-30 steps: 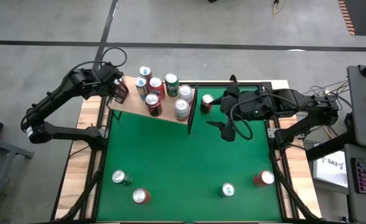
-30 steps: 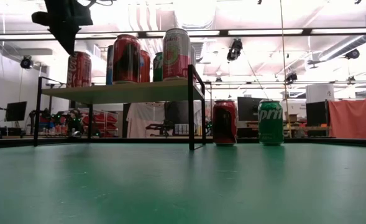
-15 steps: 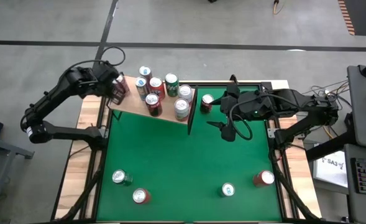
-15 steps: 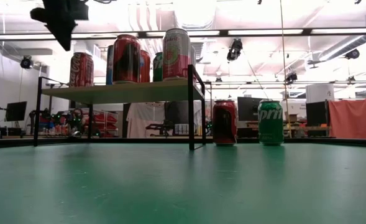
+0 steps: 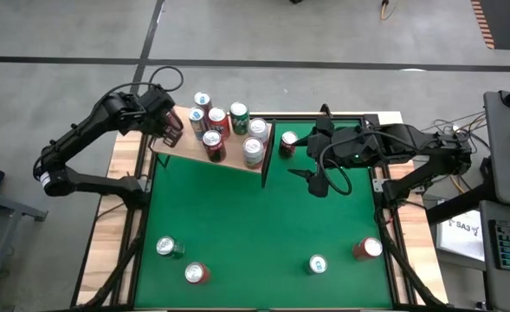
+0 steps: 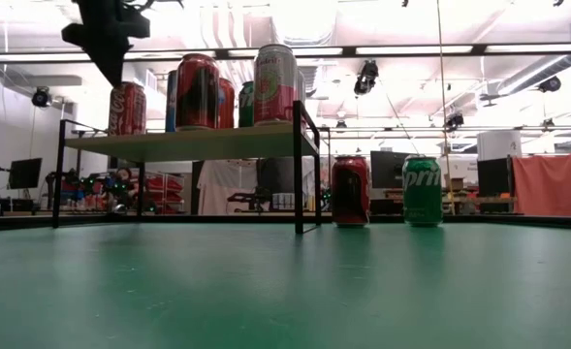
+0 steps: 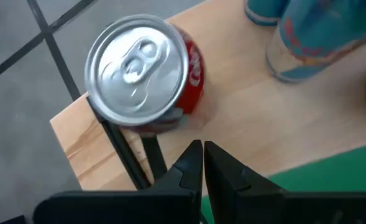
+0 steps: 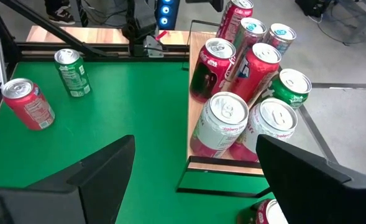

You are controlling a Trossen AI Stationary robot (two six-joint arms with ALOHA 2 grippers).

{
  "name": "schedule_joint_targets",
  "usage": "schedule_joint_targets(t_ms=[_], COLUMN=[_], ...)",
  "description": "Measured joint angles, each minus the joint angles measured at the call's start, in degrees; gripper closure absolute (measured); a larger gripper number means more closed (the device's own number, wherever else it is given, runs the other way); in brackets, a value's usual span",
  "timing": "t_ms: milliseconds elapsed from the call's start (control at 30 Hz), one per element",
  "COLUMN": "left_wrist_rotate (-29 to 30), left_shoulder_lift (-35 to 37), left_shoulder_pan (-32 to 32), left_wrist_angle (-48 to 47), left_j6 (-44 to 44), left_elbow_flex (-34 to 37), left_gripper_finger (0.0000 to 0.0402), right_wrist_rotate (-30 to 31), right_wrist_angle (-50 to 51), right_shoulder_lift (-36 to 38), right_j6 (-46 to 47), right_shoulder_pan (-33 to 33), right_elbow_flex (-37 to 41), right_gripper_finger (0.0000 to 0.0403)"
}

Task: Place canned beverage on shelf
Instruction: Adjust the red/black soda can on the shelf

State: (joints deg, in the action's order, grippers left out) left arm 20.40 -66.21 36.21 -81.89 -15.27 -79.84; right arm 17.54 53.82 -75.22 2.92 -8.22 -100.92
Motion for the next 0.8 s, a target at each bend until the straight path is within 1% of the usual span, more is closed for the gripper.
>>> schedule_joint_targets(t_ms=[100,367,800], left_wrist_rotate=[0.35,6.12,9.16], left_shoulder_lift=[-1.40,-3.70,-6.19], left_shoulder_pan=[0.00,0.00,0.07], left_wrist_angle=[0.73,1.01,2.44], left_j6=[0.00,0.37,1.37], left_elbow_flex=[0.12,0.14,0.14], left_gripper_finger=[0.0402,0.0401,0.0401], right_wrist_rotate=[0.00,0.00,0.00], right_wrist_angle=[0.00,0.15,0.24], right_shoulder_lift=[0.00,0.00,0.00], right_j6=[-0.33,-0.46,-0.35], right_shoulder_pan=[0.01,0.00,0.01], right_elbow_flex=[0.00,0.00,0.00], right_gripper_finger=[0.0076,0.0076,0.0076])
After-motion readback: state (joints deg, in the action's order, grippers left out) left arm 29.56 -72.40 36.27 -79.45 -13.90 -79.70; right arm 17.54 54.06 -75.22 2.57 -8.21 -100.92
